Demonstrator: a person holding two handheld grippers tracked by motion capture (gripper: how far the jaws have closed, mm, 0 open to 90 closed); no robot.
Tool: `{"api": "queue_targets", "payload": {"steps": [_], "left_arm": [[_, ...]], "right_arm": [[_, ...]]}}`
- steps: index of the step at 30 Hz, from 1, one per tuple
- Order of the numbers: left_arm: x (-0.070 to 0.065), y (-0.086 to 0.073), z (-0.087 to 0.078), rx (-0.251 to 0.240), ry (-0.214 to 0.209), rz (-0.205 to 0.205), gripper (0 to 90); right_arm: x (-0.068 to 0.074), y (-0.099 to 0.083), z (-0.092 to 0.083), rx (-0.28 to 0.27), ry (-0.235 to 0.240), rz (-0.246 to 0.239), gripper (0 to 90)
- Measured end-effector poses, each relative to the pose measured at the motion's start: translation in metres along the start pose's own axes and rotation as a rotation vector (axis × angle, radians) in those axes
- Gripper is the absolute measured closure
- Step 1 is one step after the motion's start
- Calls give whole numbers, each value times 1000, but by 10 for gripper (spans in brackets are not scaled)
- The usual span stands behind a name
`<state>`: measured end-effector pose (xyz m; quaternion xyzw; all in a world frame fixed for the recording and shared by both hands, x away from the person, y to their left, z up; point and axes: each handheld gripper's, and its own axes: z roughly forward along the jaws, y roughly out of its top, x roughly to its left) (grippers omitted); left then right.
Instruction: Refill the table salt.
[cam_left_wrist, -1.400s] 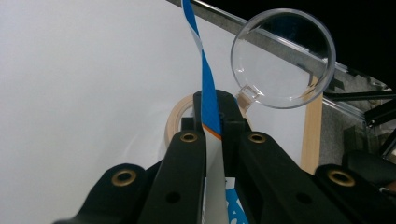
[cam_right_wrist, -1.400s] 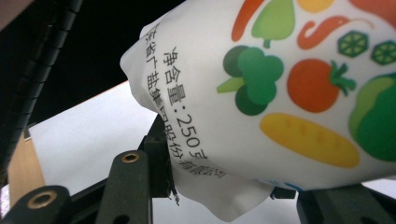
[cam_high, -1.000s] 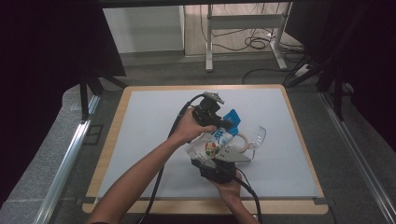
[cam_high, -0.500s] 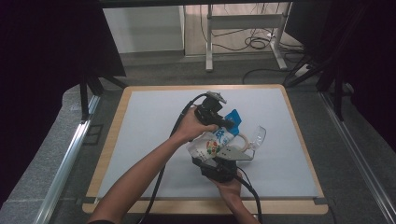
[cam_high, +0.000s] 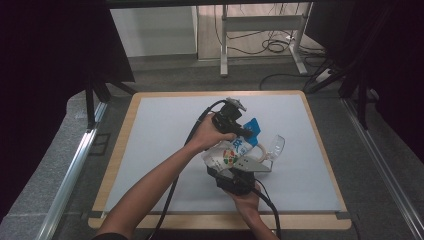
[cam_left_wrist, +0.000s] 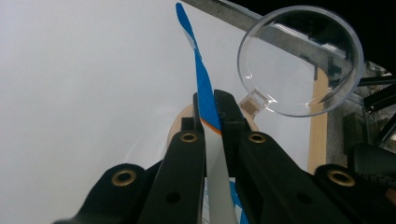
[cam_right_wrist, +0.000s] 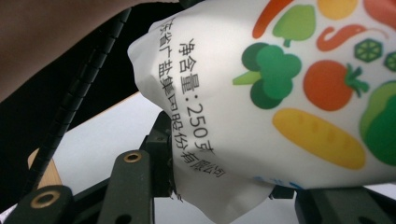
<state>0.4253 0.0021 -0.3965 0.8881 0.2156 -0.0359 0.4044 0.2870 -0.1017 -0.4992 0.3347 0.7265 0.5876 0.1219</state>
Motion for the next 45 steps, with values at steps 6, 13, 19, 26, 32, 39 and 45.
{"api": "queue_targets", "payload": {"steps": [6, 13, 19, 26, 32, 39, 45], "left_arm": [[1, 1, 3, 12, 2, 4, 899], [3, 2, 6, 22, 9, 0, 899], [3, 2, 5, 25, 15, 4, 899], [3, 2, 6, 23, 17, 2, 899], [3, 1, 5, 24, 18, 4, 899], [2, 1, 4, 17, 15, 5, 899], [3, 1, 3, 18, 15, 9, 898]], "right_arm": [[2, 4, -4, -13, 15, 6, 551], [1, 4, -2, -14, 6, 26, 555], [1, 4, -2, -14, 7, 28, 556], [0, 4, -1, -15, 5, 23, 556], [0, 3, -1, -14, 7, 23, 556], [1, 4, -1, -15, 7, 19, 557], [1, 4, -2, -18, 10, 23, 558]]}}
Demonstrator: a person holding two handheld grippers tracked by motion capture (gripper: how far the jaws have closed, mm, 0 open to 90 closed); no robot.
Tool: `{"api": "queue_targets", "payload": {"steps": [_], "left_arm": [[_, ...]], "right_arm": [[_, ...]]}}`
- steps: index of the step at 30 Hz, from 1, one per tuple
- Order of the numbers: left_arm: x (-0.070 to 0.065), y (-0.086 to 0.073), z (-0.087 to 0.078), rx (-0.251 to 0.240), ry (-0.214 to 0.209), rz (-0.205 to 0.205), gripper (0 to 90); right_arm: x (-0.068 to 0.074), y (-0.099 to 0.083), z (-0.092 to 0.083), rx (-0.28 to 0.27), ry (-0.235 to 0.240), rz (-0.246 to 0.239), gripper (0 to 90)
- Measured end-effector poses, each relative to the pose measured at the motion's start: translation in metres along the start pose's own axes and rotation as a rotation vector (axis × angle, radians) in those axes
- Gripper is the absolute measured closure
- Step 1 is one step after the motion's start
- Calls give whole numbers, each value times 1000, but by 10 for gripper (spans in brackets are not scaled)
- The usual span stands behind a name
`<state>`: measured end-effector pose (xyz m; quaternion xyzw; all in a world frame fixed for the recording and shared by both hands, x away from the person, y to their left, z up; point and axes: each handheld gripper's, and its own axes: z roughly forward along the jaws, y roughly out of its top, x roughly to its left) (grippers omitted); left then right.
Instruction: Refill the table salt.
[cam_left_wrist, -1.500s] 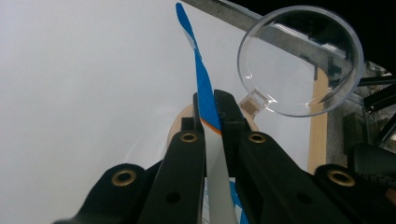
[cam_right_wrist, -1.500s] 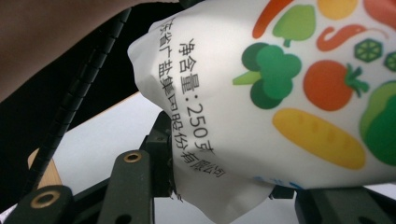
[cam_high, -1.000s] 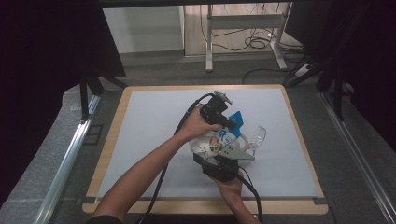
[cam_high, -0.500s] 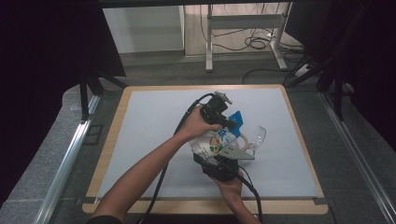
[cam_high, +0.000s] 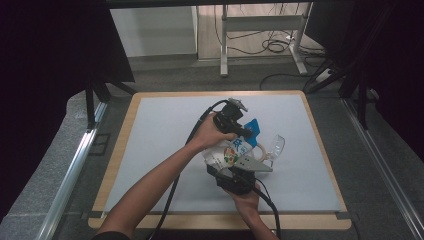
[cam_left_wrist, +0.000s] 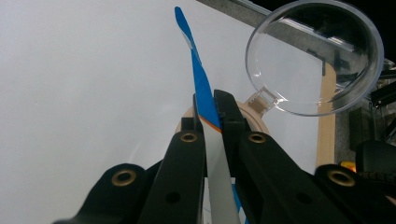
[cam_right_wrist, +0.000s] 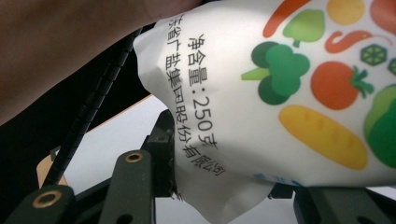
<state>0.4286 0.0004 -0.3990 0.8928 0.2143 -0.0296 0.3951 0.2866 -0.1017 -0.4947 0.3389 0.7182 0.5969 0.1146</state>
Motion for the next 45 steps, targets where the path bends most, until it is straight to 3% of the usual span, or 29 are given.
{"api": "queue_targets", "payload": {"steps": [45], "left_arm": [[4, 1, 7, 5, 6, 4, 898]], "right_arm": [[-1, 0, 1, -15, -11, 24, 561]]}}
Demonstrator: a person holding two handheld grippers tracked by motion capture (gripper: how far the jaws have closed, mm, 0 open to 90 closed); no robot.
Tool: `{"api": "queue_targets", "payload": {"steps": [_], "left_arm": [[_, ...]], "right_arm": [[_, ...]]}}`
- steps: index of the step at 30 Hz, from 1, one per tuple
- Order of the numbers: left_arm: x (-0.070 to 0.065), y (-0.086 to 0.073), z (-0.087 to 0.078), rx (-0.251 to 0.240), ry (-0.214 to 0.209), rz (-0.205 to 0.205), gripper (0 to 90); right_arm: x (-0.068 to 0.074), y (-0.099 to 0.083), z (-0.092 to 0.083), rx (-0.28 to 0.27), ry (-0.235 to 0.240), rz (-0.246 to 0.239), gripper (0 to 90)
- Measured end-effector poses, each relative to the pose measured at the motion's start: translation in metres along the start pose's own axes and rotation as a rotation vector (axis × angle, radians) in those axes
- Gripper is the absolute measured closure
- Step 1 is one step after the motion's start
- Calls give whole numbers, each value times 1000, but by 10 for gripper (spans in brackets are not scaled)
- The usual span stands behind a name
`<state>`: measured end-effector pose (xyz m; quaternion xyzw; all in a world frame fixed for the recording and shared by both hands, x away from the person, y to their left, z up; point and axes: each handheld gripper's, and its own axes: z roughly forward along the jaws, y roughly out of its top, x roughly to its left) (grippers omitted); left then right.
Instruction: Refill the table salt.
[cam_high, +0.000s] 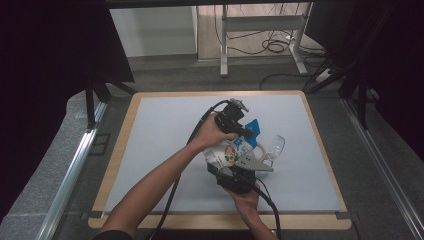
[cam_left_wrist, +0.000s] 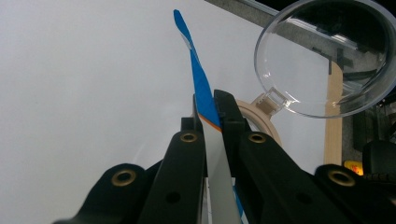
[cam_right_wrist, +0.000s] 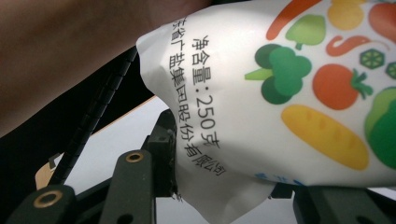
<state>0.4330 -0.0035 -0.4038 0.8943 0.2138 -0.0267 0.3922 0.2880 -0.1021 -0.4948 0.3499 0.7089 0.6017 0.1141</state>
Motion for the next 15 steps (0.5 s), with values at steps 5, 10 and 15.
{"api": "queue_targets", "payload": {"steps": [5, 10, 15], "left_arm": [[1, 0, 0, 3, 1, 0, 898], [1, -1, 0, 3, -1, 0, 898], [1, -1, -1, 5, 2, 0, 898]], "right_arm": [[0, 0, 1, 0, -3, 2, 560], [0, 0, 2, -1, -3, 4, 560], [1, 0, 2, -2, -1, 6, 561]]}}
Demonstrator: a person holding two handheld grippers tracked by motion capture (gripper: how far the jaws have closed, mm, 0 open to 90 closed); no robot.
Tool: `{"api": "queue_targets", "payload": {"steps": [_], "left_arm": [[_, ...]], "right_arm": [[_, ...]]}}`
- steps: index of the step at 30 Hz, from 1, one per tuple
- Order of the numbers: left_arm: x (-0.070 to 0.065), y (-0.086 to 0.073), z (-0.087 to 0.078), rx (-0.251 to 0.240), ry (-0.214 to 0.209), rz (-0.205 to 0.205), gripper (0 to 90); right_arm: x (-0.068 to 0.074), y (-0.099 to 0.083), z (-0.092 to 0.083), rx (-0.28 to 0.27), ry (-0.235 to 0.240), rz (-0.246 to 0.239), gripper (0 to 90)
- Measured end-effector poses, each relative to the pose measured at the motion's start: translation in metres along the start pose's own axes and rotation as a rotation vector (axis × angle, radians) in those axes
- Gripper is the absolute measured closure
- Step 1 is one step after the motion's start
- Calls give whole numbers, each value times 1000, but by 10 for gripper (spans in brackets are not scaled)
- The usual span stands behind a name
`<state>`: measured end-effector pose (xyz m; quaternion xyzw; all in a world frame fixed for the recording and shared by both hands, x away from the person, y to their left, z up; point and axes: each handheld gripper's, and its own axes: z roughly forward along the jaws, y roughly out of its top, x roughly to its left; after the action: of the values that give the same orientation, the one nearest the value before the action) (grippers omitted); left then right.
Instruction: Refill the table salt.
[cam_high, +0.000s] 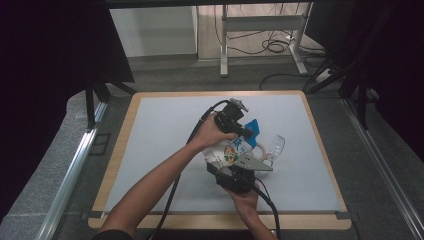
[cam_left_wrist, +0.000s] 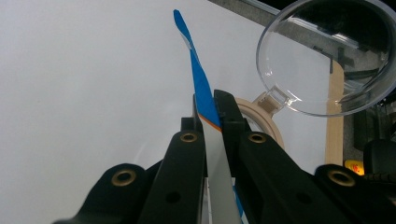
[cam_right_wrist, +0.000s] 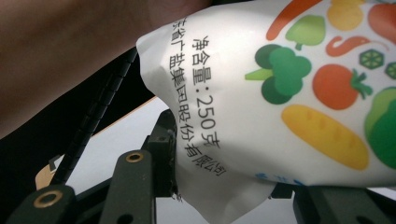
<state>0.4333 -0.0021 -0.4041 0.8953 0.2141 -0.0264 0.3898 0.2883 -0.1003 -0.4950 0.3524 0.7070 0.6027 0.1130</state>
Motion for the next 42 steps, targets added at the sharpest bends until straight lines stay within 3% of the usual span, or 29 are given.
{"api": "queue_targets", "payload": {"steps": [42], "left_arm": [[-1, -1, -1, 5, 0, 5, 898]], "right_arm": [[2, 3, -3, -15, 14, -6, 570]]}}
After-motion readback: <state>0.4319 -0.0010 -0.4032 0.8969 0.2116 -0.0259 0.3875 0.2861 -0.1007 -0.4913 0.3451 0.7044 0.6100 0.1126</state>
